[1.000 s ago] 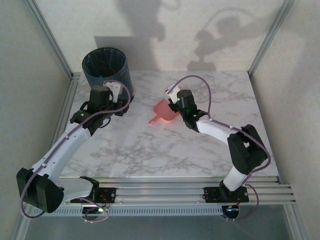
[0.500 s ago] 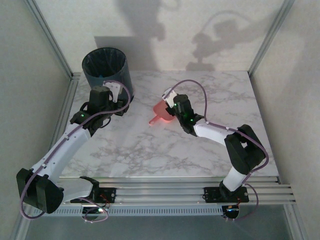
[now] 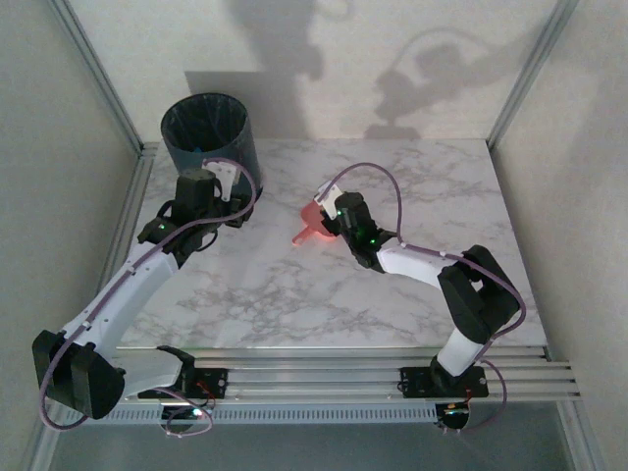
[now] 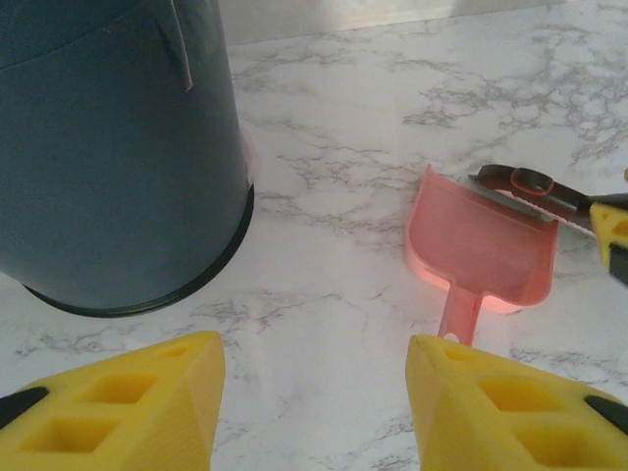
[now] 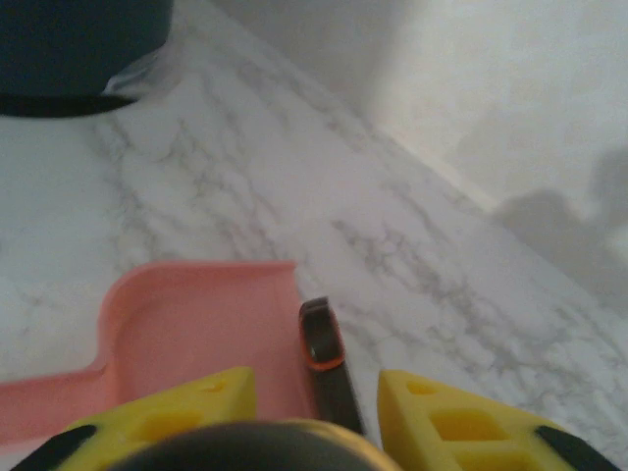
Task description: Sweep away the paper scraps from the table
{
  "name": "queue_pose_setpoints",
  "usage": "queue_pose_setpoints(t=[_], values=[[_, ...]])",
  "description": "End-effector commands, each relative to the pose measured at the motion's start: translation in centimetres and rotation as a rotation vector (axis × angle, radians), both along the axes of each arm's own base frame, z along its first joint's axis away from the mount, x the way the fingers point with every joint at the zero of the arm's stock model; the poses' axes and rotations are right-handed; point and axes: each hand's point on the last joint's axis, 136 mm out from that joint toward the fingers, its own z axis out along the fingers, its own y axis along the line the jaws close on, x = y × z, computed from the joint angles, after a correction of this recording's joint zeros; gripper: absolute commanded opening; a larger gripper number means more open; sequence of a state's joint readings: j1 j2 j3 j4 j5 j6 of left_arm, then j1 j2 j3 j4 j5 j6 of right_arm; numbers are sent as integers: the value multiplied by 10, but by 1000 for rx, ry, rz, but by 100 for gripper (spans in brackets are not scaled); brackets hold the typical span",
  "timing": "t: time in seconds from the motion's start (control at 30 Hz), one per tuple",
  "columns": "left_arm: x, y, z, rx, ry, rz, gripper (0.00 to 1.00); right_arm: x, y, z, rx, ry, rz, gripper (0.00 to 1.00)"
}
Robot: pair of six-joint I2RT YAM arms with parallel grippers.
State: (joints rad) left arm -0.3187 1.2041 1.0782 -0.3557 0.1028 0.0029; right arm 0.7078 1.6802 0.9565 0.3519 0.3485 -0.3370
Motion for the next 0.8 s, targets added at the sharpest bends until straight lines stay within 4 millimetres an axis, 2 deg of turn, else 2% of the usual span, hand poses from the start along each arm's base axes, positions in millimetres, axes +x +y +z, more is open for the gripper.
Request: queue_pose_setpoints(t=[0.0,0.43,0.6,0.77], values=[[1,8,4,16,-27,28,51,-25,-6,-47,-31,166,5,44],[-1,8,5,17,-30,22,51,-42,-8,-54,11,223,27,68],[-1,8,3,17,-24,19,51,-50,-12,-57,22,236,32,73],[0,8,6,2,-27,29,52,-49,-20,-48,66,213,-14,74]])
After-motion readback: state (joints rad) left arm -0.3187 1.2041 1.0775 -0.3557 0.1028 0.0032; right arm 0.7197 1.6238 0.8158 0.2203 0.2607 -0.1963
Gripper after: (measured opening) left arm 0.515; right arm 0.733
